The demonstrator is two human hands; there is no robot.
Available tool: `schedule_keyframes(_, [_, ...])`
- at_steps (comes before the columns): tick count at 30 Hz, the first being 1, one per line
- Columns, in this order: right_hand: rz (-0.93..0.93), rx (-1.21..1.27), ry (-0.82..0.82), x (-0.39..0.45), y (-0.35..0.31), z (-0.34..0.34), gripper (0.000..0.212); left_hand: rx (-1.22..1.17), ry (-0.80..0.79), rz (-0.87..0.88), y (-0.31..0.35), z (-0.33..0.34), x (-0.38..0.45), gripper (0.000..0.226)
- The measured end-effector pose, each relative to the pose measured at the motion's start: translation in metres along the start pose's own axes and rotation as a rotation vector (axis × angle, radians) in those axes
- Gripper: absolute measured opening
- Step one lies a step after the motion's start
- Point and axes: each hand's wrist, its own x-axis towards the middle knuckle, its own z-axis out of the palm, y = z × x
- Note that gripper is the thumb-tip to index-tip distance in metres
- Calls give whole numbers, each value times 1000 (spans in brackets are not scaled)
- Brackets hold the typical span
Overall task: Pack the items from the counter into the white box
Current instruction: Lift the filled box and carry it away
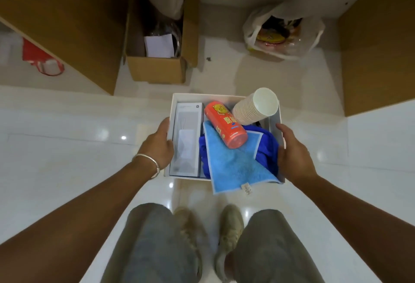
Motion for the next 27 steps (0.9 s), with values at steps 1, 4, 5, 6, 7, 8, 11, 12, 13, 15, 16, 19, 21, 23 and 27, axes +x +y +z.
schedule_keyframes(1, [2, 13, 0, 16, 9, 12, 55, 9, -18, -8, -6, 12, 18, 61])
schedule_keyframes(4, [-12, -7, -6, 66, 32, 45, 54, 43, -46, -14, -20, 43, 69, 62])
schedule_keyframes(5, [-22, -34, -7, 84, 39, 55, 53, 50, -45, -16, -24, 52, 85, 63])
schedule_keyframes(6, [-28, -60, -10, 100, 45, 64, 53, 51, -45, -16, -27, 61, 99, 63])
schedule_keyframes(7, [-31, -79, -14, 116, 51, 73, 52, 50, -46, -14, -30, 69, 113, 62])
schedule_keyframes(8, [-34, -90, -13, 131, 57, 80, 51, 51, -46, -8, -31, 77, 126, 62])
schedule_keyframes(11, [-30, -85, 7, 166, 72, 101, 47, 71, -30, 14, -33, 97, 164, 63])
schedule_keyframes(12, [-30, -76, 17, 176, 76, 106, 45, 76, -26, 19, -31, 102, 175, 63])
schedule_keyframes(13, [-36, -69, 29, 186, 80, 111, 43, 83, -23, 26, -29, 106, 186, 63])
schedule_keyframes(15, [-52, -62, 52, 205, 88, 118, 40, 111, -10, 45, -25, 113, 206, 63])
schedule_keyframes(16, [-58, -62, 66, 215, 93, 121, 39, 127, -6, 52, -22, 116, 216, 63])
schedule_keyframes(19, [-75, -63, 105, 242, 105, 130, 37, 128, -4, 47, -16, 127, 240, 62])
schedule_keyframes(21, [-79, -51, 138, 257, 111, 134, 36, 130, 19, 46, -14, 135, 254, 63])
schedule_keyframes(23, [-103, -66, 208, 271, 114, 137, 40, 148, 80, 49, -11, 139, 269, 63])
schedule_keyframes(27, [-193, -134, 337, 302, 111, 137, 51, 228, 133, 73, 0, 141, 299, 66])
